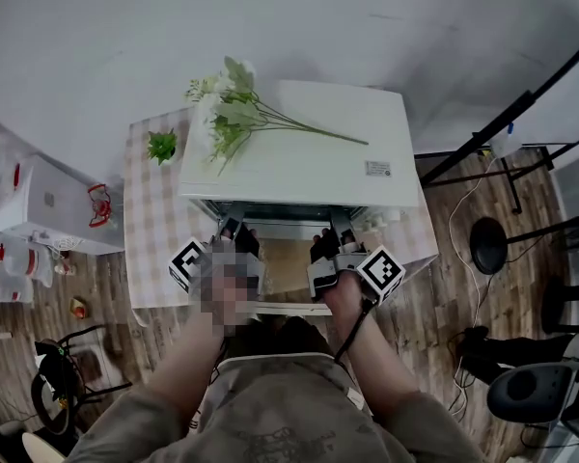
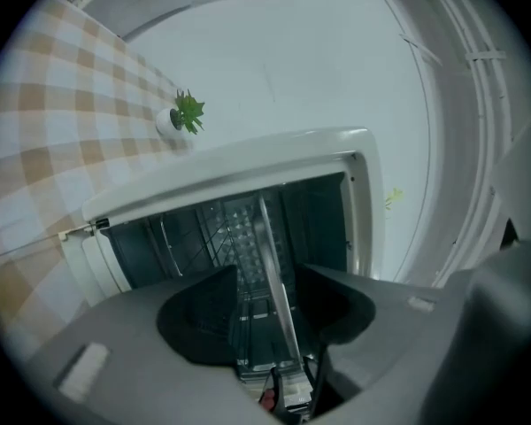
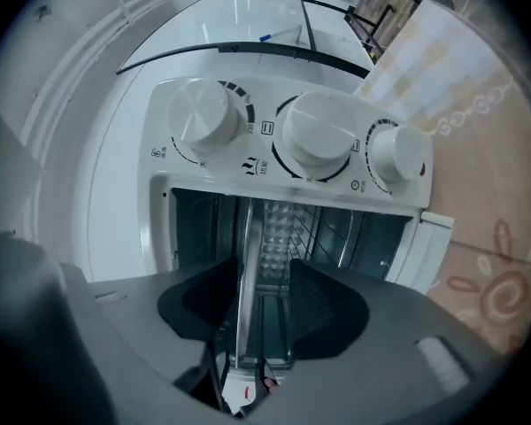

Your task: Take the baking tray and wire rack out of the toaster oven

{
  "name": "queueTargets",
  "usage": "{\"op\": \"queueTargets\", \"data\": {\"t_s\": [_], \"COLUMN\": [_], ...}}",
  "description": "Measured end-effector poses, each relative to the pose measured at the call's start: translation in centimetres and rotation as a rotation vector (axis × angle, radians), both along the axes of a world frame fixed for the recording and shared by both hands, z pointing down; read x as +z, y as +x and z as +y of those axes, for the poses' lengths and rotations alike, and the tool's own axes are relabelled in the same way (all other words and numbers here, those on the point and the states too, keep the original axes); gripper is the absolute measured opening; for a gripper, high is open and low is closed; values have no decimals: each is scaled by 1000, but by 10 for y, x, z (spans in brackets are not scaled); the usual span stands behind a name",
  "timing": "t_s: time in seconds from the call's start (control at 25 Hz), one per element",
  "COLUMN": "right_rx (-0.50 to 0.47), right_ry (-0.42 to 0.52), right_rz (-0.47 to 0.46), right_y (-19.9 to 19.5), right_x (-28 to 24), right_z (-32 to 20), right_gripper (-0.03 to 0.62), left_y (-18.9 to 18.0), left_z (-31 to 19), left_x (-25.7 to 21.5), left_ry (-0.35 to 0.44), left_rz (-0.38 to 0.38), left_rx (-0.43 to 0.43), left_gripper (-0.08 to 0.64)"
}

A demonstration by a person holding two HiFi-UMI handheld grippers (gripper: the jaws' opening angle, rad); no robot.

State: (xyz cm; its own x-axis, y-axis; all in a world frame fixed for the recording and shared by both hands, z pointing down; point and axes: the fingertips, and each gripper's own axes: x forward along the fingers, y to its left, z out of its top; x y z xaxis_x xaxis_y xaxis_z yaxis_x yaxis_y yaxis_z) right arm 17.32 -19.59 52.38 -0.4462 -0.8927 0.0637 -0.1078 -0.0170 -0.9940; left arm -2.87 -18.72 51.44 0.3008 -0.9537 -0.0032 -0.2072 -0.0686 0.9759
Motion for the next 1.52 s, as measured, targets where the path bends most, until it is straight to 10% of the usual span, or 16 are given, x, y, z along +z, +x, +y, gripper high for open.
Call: {"op": "queueTargets", "data": {"t_s": [1.52], "right_rx": [89], "right_ry": [36], "right_rz": [-33], "right_y": [6], "right_x": [-7], "right_z": [0], "right_gripper": [91], "left_y": [1], "left_z": [3], "left_x": [-10], "left_ry": [67], "left_rz": [235], "left_rx": [38], "left_gripper": [69]}}
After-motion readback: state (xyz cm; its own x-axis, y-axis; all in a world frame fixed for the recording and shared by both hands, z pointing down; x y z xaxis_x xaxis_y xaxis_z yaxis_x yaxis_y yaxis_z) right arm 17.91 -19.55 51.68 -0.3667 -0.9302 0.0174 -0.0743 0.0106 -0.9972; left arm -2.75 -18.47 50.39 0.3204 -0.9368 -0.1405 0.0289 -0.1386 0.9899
